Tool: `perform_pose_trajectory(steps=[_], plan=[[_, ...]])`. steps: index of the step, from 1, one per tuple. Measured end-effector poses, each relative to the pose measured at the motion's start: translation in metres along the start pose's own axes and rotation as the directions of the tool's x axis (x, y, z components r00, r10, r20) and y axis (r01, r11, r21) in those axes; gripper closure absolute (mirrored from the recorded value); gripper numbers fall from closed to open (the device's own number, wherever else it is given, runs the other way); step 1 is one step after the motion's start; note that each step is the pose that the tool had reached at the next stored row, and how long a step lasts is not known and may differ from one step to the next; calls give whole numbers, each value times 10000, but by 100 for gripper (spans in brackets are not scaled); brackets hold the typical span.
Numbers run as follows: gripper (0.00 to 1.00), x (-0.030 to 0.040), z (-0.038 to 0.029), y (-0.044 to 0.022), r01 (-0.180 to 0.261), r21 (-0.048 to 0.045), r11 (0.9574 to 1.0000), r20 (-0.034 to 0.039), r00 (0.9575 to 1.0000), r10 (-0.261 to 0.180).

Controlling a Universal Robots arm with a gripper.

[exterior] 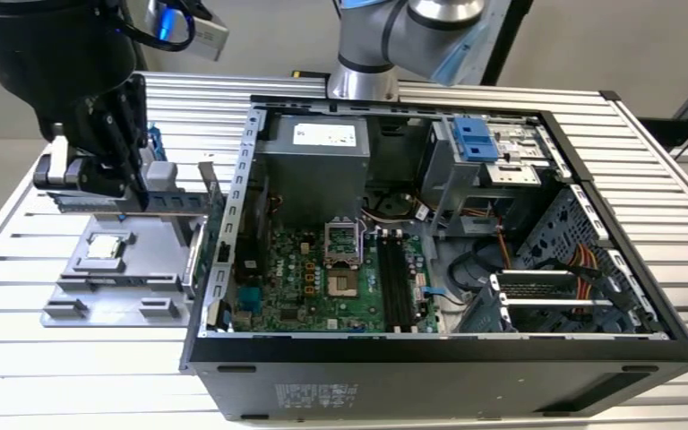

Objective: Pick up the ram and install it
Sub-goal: 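Pick up the ram and move it above insertion slot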

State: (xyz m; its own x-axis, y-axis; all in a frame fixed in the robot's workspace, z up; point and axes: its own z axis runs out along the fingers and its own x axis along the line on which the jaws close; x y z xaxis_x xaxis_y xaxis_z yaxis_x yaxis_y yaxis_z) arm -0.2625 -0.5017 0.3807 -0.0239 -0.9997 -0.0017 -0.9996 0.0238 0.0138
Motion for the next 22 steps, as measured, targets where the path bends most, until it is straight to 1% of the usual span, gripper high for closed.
perform_pose_trajectory(steps=[5,13,18,19,22], plan=[[100,-1,0,-41,0,1,10000,1,10000,0],[100,-1,-1,-50,0,0,10000,0,10000,0],[100,-2,-1,-86,0,-1,10000,0,10000,0],[100,-4,-2,-150,-1,0,10000,0,10000,1],[100,-4,-2,-181,0,0,10000,1,10000,0]])
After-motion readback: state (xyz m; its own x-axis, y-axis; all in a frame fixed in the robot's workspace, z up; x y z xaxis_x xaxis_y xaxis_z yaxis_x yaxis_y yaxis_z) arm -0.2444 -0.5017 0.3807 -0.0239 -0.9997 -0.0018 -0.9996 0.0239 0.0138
